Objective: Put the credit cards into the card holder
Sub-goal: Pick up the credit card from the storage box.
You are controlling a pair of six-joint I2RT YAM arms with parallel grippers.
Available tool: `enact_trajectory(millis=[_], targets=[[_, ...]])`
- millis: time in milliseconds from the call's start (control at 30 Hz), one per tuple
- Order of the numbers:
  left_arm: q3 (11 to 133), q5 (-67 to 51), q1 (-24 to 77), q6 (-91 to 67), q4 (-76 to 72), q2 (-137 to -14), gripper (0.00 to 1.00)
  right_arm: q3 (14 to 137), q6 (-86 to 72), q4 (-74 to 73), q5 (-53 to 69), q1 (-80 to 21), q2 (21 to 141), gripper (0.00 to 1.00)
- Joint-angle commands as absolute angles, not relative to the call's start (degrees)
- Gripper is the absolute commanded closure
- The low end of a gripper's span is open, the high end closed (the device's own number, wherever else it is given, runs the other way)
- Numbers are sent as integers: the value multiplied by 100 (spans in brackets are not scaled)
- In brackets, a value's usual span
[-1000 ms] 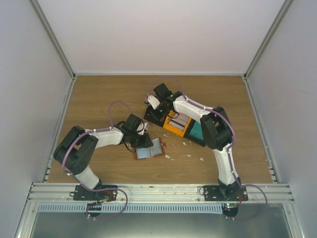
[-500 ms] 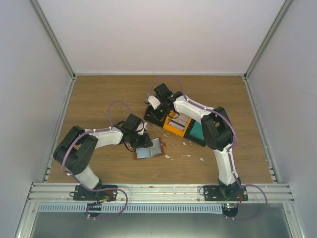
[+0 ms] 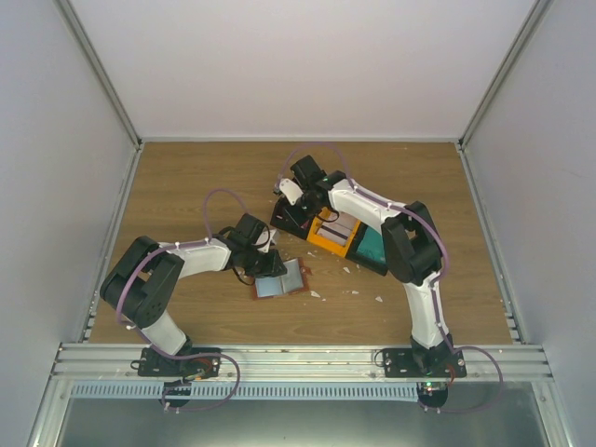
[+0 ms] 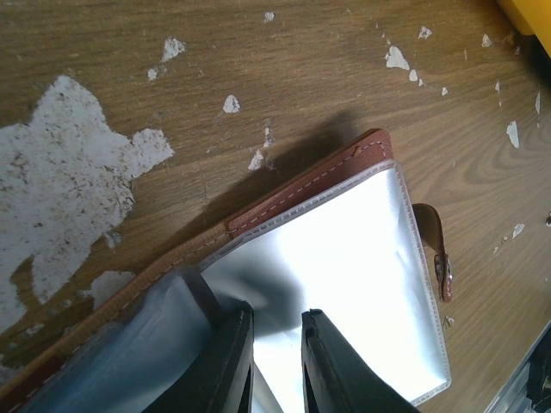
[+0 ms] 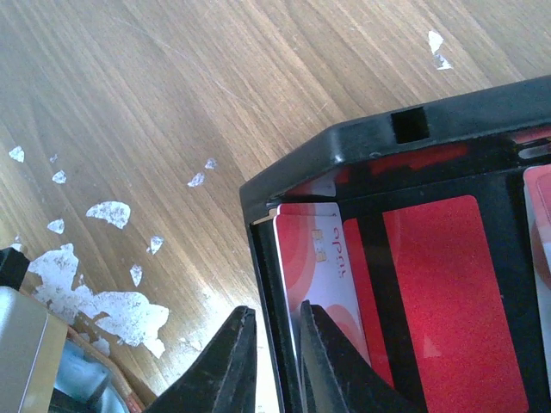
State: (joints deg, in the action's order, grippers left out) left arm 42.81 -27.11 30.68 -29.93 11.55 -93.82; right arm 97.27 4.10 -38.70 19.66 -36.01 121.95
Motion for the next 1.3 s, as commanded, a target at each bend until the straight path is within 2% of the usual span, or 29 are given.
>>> enact_trajectory(millis=[0, 433, 933, 1267], targets=[[4204, -2402, 2997, -2865, 1353, -9413, 80, 9633, 407, -3955, 1951, -3647, 12030, 85], [4202, -2411, 2979, -2867, 1353, -9415, 80, 9602, 359, -3926, 1982, -3643, 11917, 99], [4191, -2431, 2972, -2891, 1318, -9286, 80, 9578, 164, -3815, 1634, -3642, 11577, 100], [4189, -2726, 2971, -2930, 1203, -8923, 78, 8941, -735, -3161, 939, -3556, 10437, 99]])
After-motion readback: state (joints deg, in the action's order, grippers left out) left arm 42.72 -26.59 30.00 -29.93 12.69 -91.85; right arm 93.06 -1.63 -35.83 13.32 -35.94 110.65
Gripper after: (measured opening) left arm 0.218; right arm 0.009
